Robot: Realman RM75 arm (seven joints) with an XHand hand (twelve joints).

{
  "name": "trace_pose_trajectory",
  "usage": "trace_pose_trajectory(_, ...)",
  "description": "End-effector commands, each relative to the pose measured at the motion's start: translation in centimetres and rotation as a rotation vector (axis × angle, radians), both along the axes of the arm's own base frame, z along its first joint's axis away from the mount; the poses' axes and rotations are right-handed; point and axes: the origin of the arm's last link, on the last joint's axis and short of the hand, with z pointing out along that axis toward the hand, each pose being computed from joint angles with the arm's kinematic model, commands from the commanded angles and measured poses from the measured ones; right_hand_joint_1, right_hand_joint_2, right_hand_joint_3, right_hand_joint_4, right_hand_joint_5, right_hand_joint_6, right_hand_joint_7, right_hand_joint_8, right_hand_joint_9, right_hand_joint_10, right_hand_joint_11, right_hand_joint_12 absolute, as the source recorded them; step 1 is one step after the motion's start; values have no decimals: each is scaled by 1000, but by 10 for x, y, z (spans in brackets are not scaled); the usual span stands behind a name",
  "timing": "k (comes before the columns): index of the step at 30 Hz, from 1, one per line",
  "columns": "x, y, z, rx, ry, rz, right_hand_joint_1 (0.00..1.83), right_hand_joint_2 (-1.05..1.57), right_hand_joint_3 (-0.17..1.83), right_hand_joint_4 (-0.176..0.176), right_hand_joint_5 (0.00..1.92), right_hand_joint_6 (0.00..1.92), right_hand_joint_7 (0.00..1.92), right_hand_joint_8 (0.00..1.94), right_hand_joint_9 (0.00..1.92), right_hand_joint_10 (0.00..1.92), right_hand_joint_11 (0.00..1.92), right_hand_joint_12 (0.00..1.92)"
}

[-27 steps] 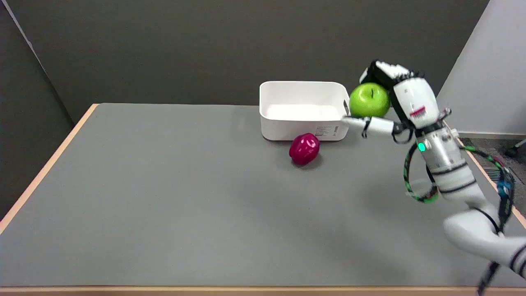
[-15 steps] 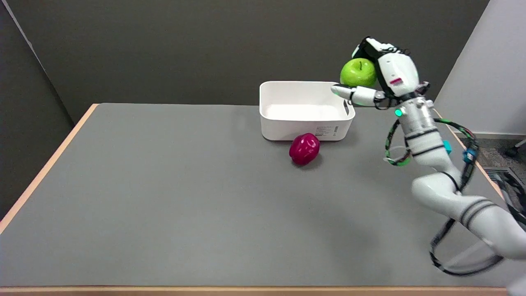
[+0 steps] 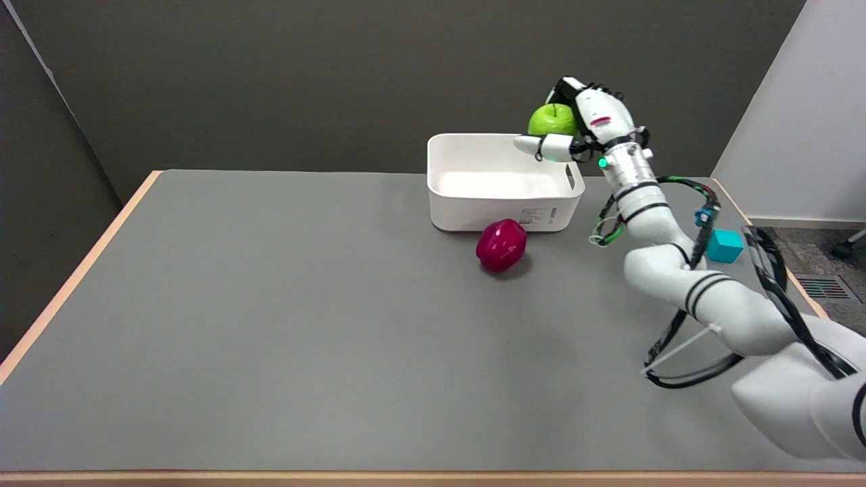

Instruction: Place the green apple into the white box.

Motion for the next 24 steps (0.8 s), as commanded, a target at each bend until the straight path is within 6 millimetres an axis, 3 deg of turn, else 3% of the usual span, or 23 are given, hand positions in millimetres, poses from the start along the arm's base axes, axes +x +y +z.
trace_pose_trajectory(1,6,-47,-44,69,-32,-106,1075,1280,304,-176,448,1780,502,1830,729,1921,373,1921)
trace_pose_trajectory(6,-6,-43,-48,96,-209,-120,1096,1301,210,-176,472,1726,533,1764,699,1921,351,1921)
trace_pose_trajectory(7,-8,-42,-48,96,-238,-119,1008,1186,348,-137,427,1462,490,1476,594,1692,285,1778)
trace_pose_trajectory(8,-10,-40,-47,96,-266,-120,758,870,793,-34,286,829,344,793,350,1095,136,1406)
trace_pose_trajectory(9,-10,-40,-47,99,-283,-123,618,706,989,20,198,511,225,435,179,719,51,1150)
trace_pose_trajectory(11,-10,-40,-49,105,-296,-137,563,639,973,43,118,425,66,264,1,370,-1,854)
trace_pose_trajectory(13,-12,-40,-50,110,-300,-151,657,611,982,48,74,440,58,87,12,126,-1,617)
trace_pose_trajectory(15,-13,-38,-51,112,-303,-154,453,639,912,48,78,354,-1,30,-1,-1,-1,473)
trace_pose_trajectory(17,-14,-37,-51,115,-308,-152,449,637,931,54,75,356,-1,2,-1,-1,-1,420)
trace_pose_trajectory(21,-14,-29,-48,122,-315,-123,444,672,768,73,116,296,-1,-1,-1,-1,-1,598)
trace_pose_trajectory(24,1,-11,-51,170,-374,10,435,668,756,84,126,300,-1,-1,-1,-1,-1,499)
